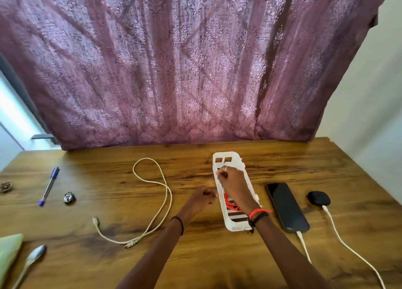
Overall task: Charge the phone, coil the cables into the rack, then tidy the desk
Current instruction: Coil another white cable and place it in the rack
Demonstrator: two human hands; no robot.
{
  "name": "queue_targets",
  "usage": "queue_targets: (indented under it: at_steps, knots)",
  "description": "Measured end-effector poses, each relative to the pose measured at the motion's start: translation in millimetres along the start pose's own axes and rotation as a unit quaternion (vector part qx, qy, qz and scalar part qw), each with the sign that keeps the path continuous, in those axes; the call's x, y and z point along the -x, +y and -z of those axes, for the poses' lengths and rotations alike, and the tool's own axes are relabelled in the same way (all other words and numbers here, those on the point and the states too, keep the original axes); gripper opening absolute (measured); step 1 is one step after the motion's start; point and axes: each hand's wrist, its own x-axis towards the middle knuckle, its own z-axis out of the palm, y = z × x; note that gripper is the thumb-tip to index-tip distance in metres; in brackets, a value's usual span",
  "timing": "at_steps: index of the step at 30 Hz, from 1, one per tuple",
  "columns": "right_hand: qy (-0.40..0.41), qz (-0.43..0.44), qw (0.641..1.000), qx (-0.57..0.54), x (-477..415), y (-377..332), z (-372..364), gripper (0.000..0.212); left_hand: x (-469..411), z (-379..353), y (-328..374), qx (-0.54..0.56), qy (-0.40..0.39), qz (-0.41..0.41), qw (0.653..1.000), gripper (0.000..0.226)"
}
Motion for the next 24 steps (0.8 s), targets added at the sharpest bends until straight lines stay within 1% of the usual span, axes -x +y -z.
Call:
queue_targets:
  at_steps: [3, 5, 7, 9, 10, 11, 13, 15, 16, 18, 21, 23, 24]
  knots:
    - [-0.037, 0.034, 0.999, 0.003, 7, -14, -28, 0.017, 5, 34, -9, -0.033, 0.063, -0.041, 0.997, 0.03]
    - [-0.089, 0.066, 0.993, 0.026, 12, -22, -50, 0.02, 18, 58, -18, -0.087, 0.128, -0.065, 0.986, 0.027]
    - [-0.154, 0.109, 0.981, 0.053, 21, -27, -73, 0.022, 32, 77, -34, -0.16, 0.176, -0.086, 0.967, 0.017]
    - [-0.205, 0.145, 0.966, 0.063, 31, -27, -96, 0.023, 42, 89, -55, -0.249, 0.186, -0.086, 0.946, 0.022]
    - [-0.222, 0.162, 0.958, 0.08, 37, -27, -106, 0.023, 46, 93, -67, -0.281, 0.193, -0.072, 0.937, 0.027]
    - [-0.231, 0.187, 0.95, 0.094, 39, -25, -116, 0.023, 51, 98, -78, -0.328, 0.206, -0.059, 0.92, 0.027]
    - [-0.235, 0.219, 0.94, 0.118, 44, -20, -128, 0.029, 55, 102, -98, -0.447, 0.2, -0.059, 0.87, 0.017]
    - [-0.227, 0.238, 0.935, 0.136, 46, -21, -135, 0.03, 63, 101, -104, -0.477, 0.155, -0.038, 0.864, 0.024]
    - [-0.223, 0.243, 0.933, 0.146, 47, -23, -136, 0.028, 67, 100, -102, -0.487, 0.145, -0.032, 0.861, 0.025]
    - [-0.221, 0.251, 0.929, 0.161, 47, -26, -140, 0.025, 72, 100, -96, -0.51, 0.162, -0.038, 0.844, 0.023]
    - [-0.227, 0.268, 0.92, 0.173, 46, -29, -141, 0.03, 76, 98, -87, -0.554, 0.176, -0.038, 0.813, 0.024]
    - [-0.218, 0.283, 0.916, 0.184, 46, -32, -140, 0.03, 78, 101, -83, -0.569, 0.17, -0.032, 0.804, 0.026]
    - [-0.217, 0.285, 0.915, 0.188, 45, -33, -138, 0.03, 78, 102, -81, -0.568, 0.17, -0.028, 0.805, 0.027]
